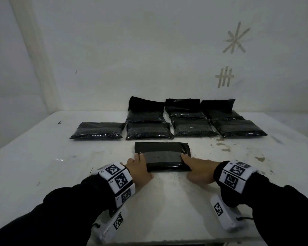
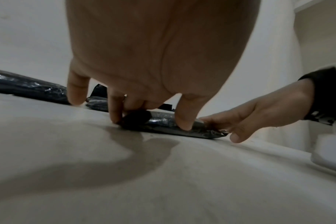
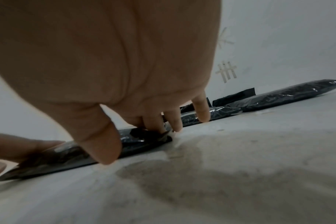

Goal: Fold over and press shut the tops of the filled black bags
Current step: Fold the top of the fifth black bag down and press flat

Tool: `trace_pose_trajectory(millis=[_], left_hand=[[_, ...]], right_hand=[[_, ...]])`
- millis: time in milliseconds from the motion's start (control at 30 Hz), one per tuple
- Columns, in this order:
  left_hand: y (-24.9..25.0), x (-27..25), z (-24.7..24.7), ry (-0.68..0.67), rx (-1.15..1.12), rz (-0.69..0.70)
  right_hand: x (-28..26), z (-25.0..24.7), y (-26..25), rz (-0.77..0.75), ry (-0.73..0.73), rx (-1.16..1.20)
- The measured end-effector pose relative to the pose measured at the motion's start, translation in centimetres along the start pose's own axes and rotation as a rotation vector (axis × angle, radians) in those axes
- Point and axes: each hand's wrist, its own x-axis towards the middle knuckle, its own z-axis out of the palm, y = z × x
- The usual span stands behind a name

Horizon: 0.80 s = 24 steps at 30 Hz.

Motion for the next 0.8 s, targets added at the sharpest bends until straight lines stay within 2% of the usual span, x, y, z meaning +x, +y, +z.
trace_pose_trajectory(millis=[167,333,400,533,800], left_hand=[[-0.1,-0.5,0.0,-0.02,-0.001,-0.004],[-0.3,-0.5,-0.7,-0.078,-0.095,-0.018],[-0.4,-0.5,-0.7,-0.075,-0.088,-0.019],[-0.4,-0.5,-0.3,-0.085,-0.09,-0.015],[-0.8,-0.3,0.0,-0.099,-0.068,-0.035]], right_hand=[[0.0,0.3,0.4,0.077,-0.064,0.013],[-0.6,0.0,0.2,0.036,-0.027,0.09],[-0.9,-0.1,0.4,0.032,-0.018,0.064],[-0.8,0.3,0.7,0.116,-0.077,0.02],[0.3,0.9,0.8,0.128,-0.08,-0.014]])
